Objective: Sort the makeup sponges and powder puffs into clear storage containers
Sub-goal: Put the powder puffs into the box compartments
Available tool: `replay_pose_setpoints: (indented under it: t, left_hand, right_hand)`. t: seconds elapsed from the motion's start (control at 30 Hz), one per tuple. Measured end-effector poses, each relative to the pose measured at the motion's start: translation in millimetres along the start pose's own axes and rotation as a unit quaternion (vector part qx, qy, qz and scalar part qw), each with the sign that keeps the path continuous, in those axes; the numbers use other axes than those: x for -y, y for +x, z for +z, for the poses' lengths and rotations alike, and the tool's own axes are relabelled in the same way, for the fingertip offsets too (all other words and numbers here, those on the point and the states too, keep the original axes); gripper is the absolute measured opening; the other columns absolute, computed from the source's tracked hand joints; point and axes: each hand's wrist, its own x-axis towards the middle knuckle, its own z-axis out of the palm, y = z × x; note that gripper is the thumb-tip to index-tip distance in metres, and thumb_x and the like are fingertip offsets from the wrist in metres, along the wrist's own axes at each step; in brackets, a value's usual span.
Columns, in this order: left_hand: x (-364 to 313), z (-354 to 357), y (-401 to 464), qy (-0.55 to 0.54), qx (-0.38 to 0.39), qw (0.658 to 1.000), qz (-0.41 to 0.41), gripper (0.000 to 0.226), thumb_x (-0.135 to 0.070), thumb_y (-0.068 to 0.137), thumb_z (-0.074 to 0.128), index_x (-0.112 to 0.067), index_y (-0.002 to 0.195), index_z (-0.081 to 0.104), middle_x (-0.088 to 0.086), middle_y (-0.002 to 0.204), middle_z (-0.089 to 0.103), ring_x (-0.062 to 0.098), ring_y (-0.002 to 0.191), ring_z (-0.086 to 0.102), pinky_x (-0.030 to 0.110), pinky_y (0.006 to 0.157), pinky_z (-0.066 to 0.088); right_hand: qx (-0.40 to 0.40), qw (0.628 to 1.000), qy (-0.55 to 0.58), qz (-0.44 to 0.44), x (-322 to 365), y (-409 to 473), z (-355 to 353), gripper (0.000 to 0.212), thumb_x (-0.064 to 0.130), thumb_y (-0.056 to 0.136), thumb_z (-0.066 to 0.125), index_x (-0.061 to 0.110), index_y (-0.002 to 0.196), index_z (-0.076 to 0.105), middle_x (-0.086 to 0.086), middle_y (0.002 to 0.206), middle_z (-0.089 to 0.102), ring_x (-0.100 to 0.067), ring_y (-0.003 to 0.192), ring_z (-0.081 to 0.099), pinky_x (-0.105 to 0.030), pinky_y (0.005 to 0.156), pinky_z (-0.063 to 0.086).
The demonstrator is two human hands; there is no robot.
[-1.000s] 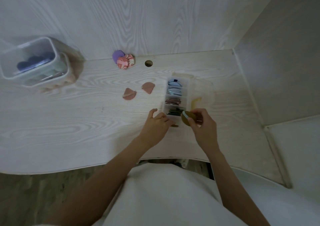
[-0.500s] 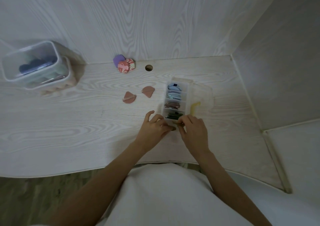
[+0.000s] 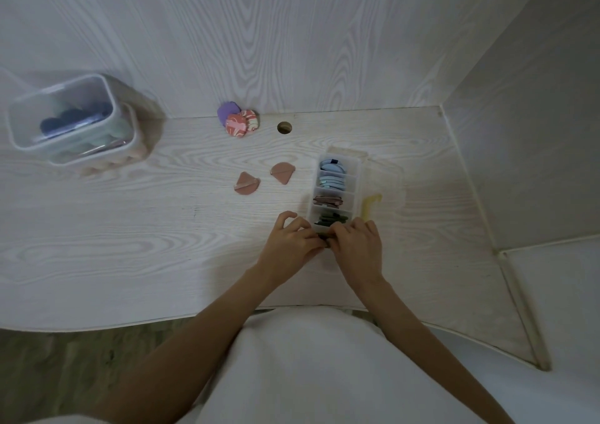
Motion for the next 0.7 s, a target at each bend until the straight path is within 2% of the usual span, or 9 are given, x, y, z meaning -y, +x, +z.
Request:
replay_pose_setpoints:
  t: [0.17,0.3,0.37,0.47,0.5,0.57,0.63,0.7]
  left_hand:
    - [4,2,-2,-0.010,-0.009,1.000,0.016,0.015,-0.028,0.086,0.060,-0.031,0.088,0.074,-0.015,0.082,0.071,0.009,0.085,0.050,0.035,0.090,0.035]
    - [7,4,-3,-0.015,-0.018,0.999,0.028,0.012,-0.028,0.084,0.063,-0.030,0.087,0.074,-0.016,0.082,0.071,0.009,0.085,0.051,0.035,0.090,0.036]
    - [9,5,-3,-0.020,-0.023,0.999,0.019,0.011,-0.029,0.084,0.063,-0.028,0.083,0.074,-0.015,0.080,0.071,0.009,0.085,0.051,0.035,0.090,0.036]
    - [10,5,-3,-0.054,-0.030,0.998,-0.006,0.015,-0.034,0.084,0.063,-0.024,0.079,0.073,-0.013,0.080,0.071,0.009,0.085,0.054,0.031,0.087,0.038]
    - [12,3,-3,-0.074,-0.032,0.996,-0.023,0.019,-0.036,0.086,0.061,-0.022,0.079,0.073,-0.011,0.082,0.071,0.011,0.086,0.055,0.030,0.085,0.038]
    - [17,-6,-1,-0.116,-0.044,0.989,-0.081,0.027,-0.036,0.089,0.054,-0.017,0.083,0.071,-0.006,0.084,0.071,0.014,0.085,0.057,0.029,0.081,0.039]
    - [28,-19,4,-0.165,-0.062,0.969,-0.175,0.030,-0.035,0.092,0.049,-0.014,0.089,0.069,-0.003,0.088,0.070,0.012,0.086,0.058,0.028,0.080,0.041]
    - [45,-30,11,-0.191,-0.079,0.944,-0.258,0.025,-0.030,0.093,0.050,-0.014,0.097,0.068,-0.005,0.093,0.068,0.005,0.089,0.054,0.016,0.079,0.038]
  right_hand:
    - [-0.062,0.998,0.006,-0.021,-2,0,-2,0.020,0.013,0.069,0.077,0.017,0.061,0.060,0.003,0.051,0.058,-0.021,0.061,0.052,-0.027,0.063,0.024]
    - [-0.035,0.997,0.032,-0.065,-7,2,4,0.013,0.016,0.068,0.079,0.018,0.062,0.068,0.002,0.051,0.060,-0.022,0.063,0.054,-0.028,0.062,0.025]
    - [-0.020,0.995,0.052,-0.085,-11,1,2,0.006,0.021,0.074,0.073,0.021,0.069,0.072,0.003,0.056,0.063,-0.021,0.065,0.054,-0.028,0.063,0.024]
    - [0.010,0.993,0.041,-0.108,-15,-8,-4,0.031,0.036,0.088,0.046,0.024,0.083,0.075,0.007,0.074,0.071,-0.019,0.076,0.055,-0.028,0.069,0.025]
    - [0.023,0.993,0.042,-0.109,-15,-10,-5,0.036,0.040,0.089,0.042,0.024,0.089,0.074,0.008,0.080,0.072,-0.020,0.078,0.055,-0.028,0.070,0.026]
    - [0.037,0.993,0.044,-0.106,-13,-13,-5,0.036,0.044,0.086,0.044,0.023,0.095,0.072,0.007,0.086,0.071,-0.021,0.080,0.055,-0.029,0.072,0.028]
    - [0.031,0.993,0.039,-0.106,-12,-12,-2,0.027,0.040,0.080,0.059,0.022,0.096,0.071,0.005,0.086,0.070,-0.022,0.081,0.057,-0.029,0.072,0.028]
    - [0.014,0.993,0.033,-0.109,-14,-10,4,0.025,0.029,0.072,0.075,0.020,0.094,0.071,0.002,0.082,0.069,-0.024,0.080,0.058,-0.030,0.071,0.029]
